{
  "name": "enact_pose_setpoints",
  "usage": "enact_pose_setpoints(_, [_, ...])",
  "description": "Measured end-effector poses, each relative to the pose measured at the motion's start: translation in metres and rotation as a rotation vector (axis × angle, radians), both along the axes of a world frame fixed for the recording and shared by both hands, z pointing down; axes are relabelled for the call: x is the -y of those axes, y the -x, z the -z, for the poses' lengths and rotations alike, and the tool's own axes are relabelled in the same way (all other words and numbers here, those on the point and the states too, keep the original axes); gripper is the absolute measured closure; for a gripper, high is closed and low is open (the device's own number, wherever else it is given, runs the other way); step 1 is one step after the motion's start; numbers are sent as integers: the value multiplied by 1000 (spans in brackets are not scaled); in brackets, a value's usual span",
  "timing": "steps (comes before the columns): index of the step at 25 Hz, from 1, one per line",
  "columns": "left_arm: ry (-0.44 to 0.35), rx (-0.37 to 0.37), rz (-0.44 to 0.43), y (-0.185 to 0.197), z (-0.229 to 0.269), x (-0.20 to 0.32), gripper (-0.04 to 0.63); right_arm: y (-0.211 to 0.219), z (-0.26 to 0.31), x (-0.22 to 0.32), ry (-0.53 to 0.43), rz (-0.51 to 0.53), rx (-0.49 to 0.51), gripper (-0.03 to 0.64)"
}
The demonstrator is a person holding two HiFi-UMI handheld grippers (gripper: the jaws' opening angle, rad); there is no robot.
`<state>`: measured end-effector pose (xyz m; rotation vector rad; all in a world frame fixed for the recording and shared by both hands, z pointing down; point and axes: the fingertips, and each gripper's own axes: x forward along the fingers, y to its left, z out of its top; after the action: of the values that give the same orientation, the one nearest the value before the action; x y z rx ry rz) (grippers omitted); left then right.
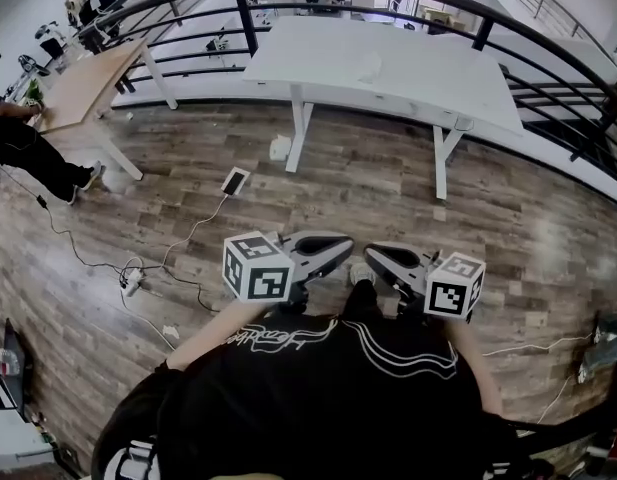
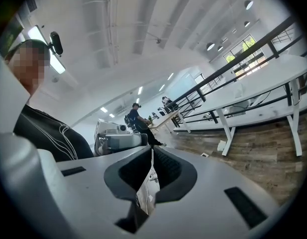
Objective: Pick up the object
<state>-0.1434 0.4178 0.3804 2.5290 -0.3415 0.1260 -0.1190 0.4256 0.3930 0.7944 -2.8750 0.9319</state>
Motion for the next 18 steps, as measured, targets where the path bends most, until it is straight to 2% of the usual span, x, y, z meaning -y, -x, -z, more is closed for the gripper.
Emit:
enact_pose_setpoints(9, [22, 27, 37, -18, -14, 76, 588, -20, -11, 82, 13, 18, 38, 600])
enact_pose_setpoints(18, [73, 40, 87, -69, -22, 202, 588, -72, -17, 210, 51, 55, 51, 600])
